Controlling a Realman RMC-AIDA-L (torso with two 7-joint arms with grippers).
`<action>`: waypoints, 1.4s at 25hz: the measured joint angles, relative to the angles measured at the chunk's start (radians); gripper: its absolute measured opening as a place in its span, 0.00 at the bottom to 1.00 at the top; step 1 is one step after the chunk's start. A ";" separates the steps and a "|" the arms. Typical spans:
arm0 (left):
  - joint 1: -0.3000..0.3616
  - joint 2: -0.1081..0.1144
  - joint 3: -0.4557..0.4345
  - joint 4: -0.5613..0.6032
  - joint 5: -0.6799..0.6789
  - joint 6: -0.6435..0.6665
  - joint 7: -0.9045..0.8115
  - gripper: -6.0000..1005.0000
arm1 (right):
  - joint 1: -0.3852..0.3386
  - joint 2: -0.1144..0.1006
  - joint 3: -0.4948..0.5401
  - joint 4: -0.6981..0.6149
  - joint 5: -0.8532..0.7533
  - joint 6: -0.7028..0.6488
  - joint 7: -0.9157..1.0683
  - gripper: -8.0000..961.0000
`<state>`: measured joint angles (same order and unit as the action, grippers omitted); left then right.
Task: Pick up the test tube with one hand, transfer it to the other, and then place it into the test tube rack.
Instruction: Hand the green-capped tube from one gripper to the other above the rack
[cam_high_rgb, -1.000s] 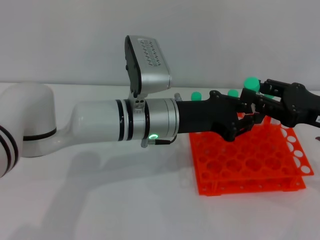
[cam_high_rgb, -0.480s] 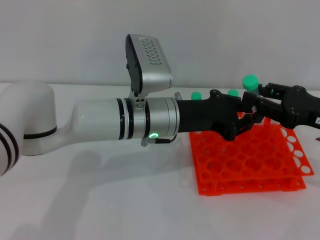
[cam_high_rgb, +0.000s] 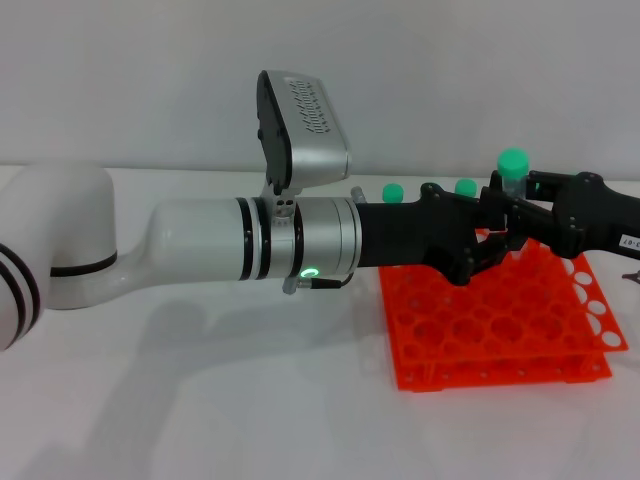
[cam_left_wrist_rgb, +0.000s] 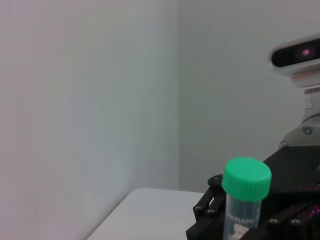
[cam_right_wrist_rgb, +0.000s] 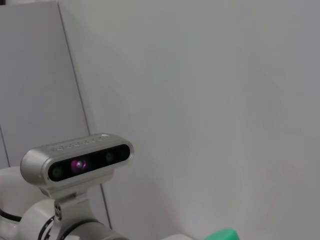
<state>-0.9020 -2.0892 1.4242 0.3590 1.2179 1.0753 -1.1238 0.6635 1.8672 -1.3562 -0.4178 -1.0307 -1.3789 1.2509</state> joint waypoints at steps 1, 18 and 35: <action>0.000 0.000 0.000 0.000 0.000 -0.001 0.000 0.30 | -0.001 -0.001 0.000 -0.002 0.000 0.002 -0.001 0.32; 0.008 -0.001 0.001 0.000 -0.003 -0.045 0.007 0.31 | -0.005 0.002 0.016 -0.022 0.005 0.007 0.001 0.27; 0.011 -0.002 0.001 0.003 0.000 -0.057 0.007 0.32 | -0.010 0.005 0.032 -0.024 0.011 0.017 0.004 0.27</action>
<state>-0.8909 -2.0907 1.4253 0.3619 1.2180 1.0179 -1.1172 0.6532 1.8717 -1.3246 -0.4417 -1.0197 -1.3616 1.2548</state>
